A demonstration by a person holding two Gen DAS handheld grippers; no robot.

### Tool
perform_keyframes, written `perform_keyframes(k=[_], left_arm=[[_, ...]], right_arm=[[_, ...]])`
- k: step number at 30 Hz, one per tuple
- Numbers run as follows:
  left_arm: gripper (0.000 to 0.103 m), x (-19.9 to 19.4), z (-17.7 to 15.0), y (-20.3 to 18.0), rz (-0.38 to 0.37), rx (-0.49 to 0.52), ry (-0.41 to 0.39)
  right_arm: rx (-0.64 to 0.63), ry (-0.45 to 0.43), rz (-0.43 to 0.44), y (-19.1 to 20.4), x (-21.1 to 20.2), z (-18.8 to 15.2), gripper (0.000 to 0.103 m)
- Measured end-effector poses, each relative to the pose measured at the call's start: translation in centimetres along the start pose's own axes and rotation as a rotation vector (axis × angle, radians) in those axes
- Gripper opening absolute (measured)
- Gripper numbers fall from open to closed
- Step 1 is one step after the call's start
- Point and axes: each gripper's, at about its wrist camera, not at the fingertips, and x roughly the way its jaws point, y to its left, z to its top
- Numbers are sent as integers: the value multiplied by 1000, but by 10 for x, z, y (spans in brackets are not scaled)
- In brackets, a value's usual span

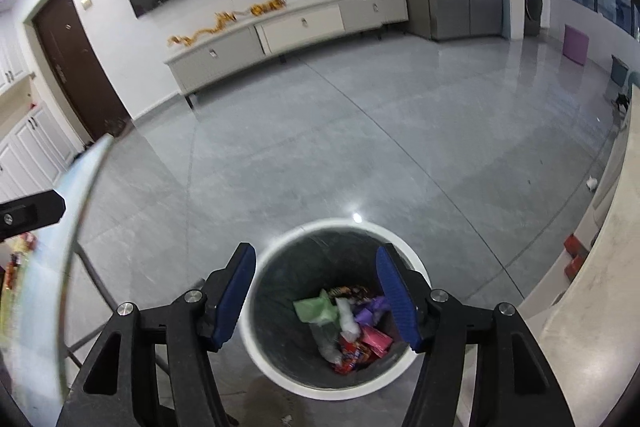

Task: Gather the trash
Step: 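Open both tools to drop the bags into the bin, then move both open tools back over the red and pink bags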

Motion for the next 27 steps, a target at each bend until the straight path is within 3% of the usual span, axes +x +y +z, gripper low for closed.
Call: perform_keyframes(k=[7, 17, 25, 27], left_arm=[[47, -87, -17, 28, 90, -12, -170], [47, -190, -56, 89, 232, -66, -289], [48, -264, -98, 156, 382, -161, -358], [53, -280, -111, 176, 423, -196, -367]], right_arm=[[-49, -114, 62, 38, -54, 17, 67], [-149, -223, 166, 106, -113, 31, 70], [-225, -264, 257, 162, -134, 39, 72], [-249, -268, 278, 178, -137, 40, 72]])
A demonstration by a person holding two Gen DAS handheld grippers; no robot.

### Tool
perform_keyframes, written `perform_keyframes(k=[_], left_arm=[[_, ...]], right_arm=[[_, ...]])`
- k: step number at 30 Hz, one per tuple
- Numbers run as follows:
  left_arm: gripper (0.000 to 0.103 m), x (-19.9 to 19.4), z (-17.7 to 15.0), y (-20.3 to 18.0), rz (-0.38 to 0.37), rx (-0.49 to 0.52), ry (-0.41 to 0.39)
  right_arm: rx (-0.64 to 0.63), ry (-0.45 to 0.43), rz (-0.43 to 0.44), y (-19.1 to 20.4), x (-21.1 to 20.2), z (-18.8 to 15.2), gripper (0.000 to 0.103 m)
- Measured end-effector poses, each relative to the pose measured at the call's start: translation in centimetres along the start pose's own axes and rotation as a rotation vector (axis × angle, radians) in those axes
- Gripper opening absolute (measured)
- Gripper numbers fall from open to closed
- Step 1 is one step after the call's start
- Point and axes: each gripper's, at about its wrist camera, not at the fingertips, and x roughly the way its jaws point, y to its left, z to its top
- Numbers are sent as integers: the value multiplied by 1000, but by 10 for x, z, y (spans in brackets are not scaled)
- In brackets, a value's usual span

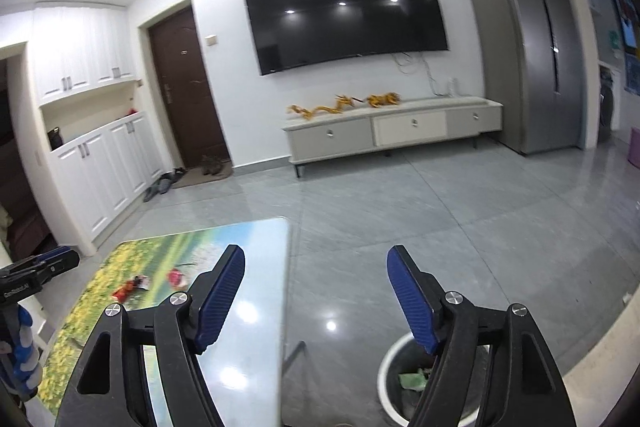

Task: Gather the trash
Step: 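Move both open tools back over the red and pink bags, then grasp the red chip bag with the left tool while the right tool grasps the pink snack bag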

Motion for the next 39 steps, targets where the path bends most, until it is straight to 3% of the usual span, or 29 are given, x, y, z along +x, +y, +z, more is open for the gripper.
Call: perform_keyframes(k=[8, 15, 30, 39], left_arm=[[56, -11, -17, 94, 135, -68, 6], [56, 30, -29, 138, 159, -65, 86], [56, 169, -43, 148, 53, 44, 287], [56, 208, -43, 152, 30, 86, 336]], right_arm=[[-76, 32, 72, 55, 31, 9, 73], [-119, 107, 135, 98, 81, 7, 73], [-226, 362, 315, 176, 236, -35, 73], [-264, 450, 386, 202, 294, -63, 73]])
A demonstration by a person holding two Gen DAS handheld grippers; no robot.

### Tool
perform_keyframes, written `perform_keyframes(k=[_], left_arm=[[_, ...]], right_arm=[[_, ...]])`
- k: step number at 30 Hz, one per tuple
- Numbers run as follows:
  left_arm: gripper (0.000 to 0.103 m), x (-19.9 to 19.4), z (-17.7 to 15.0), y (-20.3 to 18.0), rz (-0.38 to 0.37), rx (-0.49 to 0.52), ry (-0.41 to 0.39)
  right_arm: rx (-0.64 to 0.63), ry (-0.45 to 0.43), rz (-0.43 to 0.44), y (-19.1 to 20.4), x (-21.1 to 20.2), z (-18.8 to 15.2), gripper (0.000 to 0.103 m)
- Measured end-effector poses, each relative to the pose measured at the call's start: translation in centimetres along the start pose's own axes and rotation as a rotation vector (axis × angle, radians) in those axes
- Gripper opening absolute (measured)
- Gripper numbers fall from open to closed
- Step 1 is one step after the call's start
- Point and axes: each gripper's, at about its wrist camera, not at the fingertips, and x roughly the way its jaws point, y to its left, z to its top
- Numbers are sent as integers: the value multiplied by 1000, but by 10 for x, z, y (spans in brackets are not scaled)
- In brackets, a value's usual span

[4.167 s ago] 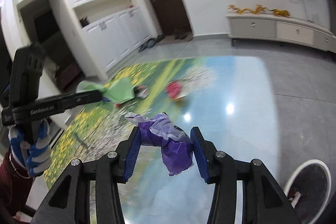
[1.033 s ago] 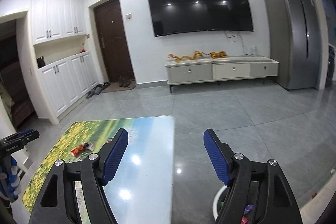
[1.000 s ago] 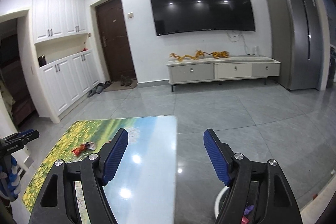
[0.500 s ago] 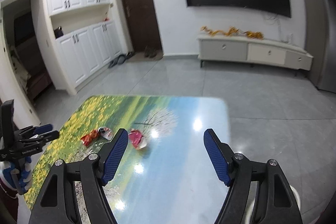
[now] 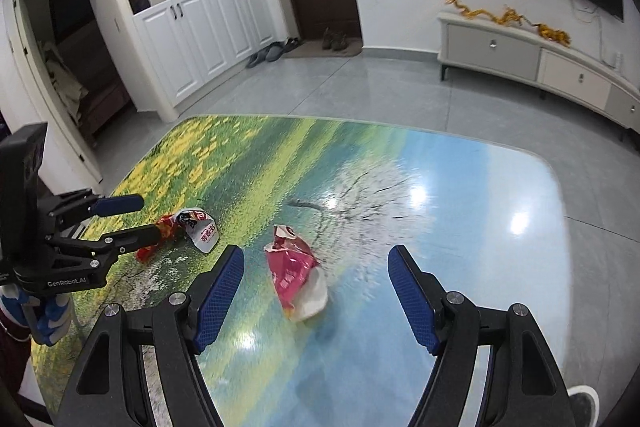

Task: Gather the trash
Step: 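Grasp the red chip bag with the left tool while the right tool grasps the pink snack bag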

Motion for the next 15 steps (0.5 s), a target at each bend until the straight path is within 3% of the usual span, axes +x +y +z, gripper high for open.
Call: perform_keyframes(k=[8, 15], left_arm=[[55, 19, 4, 5, -30, -10, 27], [46, 26, 5, 1, -40, -4, 37]], right_arm=[[-9, 43, 26, -3, 26, -1, 72], [-27, 58, 39, -1, 34, -1, 59]])
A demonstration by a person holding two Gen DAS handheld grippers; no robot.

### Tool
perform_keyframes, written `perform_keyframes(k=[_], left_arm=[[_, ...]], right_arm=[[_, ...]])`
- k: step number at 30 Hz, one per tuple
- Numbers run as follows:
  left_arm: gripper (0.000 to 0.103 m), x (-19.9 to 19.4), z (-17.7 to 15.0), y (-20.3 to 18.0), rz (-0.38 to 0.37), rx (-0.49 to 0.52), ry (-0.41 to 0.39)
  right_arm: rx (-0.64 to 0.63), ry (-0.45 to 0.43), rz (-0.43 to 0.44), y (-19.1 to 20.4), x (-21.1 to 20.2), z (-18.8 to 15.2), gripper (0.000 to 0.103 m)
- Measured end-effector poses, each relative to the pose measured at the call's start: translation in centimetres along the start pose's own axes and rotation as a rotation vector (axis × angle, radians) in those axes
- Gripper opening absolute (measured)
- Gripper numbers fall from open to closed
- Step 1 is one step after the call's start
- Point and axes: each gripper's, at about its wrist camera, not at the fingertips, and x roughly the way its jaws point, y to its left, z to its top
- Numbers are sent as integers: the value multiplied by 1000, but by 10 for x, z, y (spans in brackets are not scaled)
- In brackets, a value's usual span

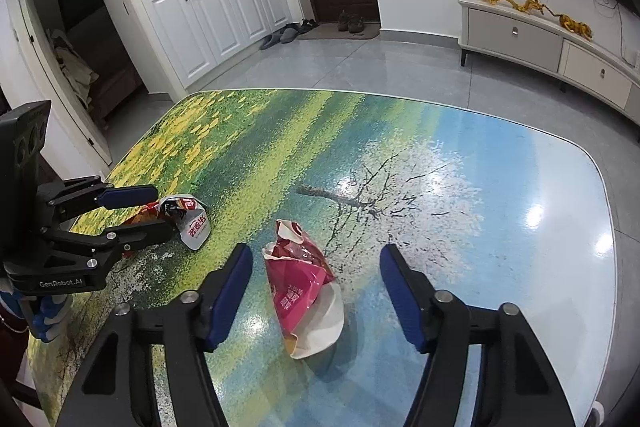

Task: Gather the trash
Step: 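Grasp the red chip bag with the left tool while the right tool grasps the pink snack bag, then carry both held bags over the white trash bin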

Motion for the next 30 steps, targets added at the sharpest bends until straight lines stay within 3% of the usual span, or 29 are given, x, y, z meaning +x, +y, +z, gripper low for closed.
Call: perform_keyframes(k=[5, 9, 18, 30], left_arm=[[37, 2, 0, -2, -7, -5, 5], [27, 3, -2, -4, -15, -16, 10], [18, -18, -18, -15, -26, -66, -21], [18, -85, -39, -39, -15, -98, -95]], right_arm=[[-42, 5, -5, 8, 1, -2, 49], [-79, 9, -19, 16, 0, -6, 33], [-77, 6, 7, 28, -21, -21, 30], [-36, -70, -15, 38, -91, -49, 30]])
